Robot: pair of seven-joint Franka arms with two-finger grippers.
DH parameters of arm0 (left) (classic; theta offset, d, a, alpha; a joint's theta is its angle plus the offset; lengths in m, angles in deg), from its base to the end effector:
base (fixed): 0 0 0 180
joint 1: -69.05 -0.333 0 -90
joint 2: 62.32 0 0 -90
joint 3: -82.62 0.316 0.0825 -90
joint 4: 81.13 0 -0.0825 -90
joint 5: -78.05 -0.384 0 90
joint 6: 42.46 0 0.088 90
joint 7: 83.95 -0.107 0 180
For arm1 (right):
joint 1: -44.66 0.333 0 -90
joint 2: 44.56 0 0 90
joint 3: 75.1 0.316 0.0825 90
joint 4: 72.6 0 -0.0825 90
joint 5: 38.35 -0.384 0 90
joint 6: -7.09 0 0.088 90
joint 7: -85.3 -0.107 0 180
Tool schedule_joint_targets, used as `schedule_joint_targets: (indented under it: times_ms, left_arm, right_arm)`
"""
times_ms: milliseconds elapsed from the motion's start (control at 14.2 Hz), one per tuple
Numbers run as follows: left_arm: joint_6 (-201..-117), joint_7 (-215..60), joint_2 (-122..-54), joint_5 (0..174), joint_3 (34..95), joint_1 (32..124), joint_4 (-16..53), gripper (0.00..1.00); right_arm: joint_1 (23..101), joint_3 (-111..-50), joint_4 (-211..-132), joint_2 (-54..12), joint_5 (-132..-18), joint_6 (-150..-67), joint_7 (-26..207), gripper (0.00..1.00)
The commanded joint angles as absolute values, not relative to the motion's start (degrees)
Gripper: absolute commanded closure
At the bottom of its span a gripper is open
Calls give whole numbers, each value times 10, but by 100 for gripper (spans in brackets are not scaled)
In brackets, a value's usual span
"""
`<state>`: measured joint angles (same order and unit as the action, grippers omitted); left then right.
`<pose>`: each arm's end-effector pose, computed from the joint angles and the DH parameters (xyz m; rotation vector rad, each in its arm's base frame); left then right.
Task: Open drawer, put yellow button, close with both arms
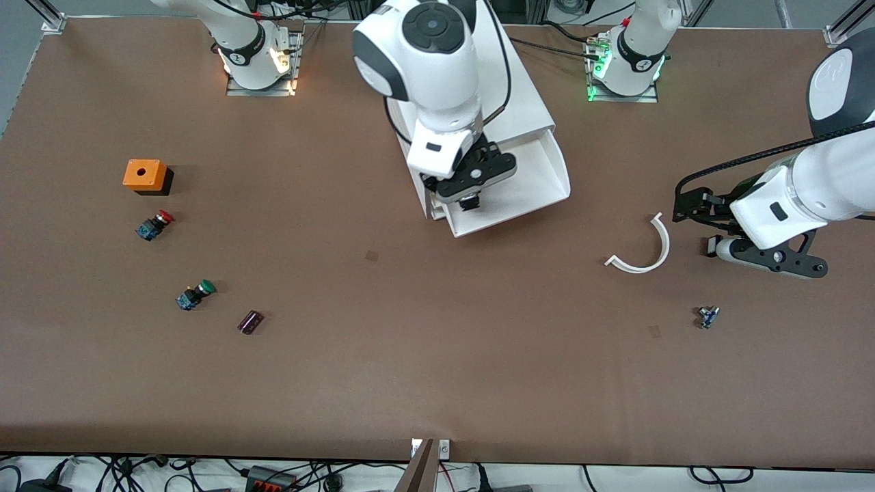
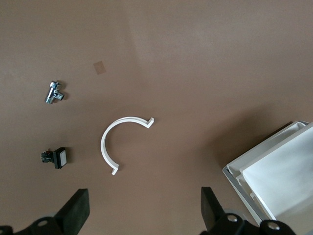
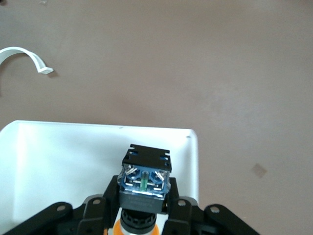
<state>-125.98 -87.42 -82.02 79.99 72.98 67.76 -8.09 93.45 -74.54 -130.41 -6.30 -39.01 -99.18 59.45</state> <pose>0.6357 -0.0786 0.5498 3.0321 -0.3076 -0.2440 0.4941 0.5730 0.4818 -2.9513 -0.6064 -0.1973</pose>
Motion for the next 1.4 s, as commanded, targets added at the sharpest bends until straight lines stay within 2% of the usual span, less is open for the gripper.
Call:
schedule_joint_targets:
  times_ms: [0, 1333]
  left_arm:
    - [-1252, -862, -828, 785, 728, 680, -99, 0]
    - [-1248, -849, -827, 785, 728, 679, -97, 0]
  right_arm:
    - [955, -748, -1287, -42, -395, -1002, 553, 100]
    - [970, -733, -1288, 9, -406, -1016, 543, 99]
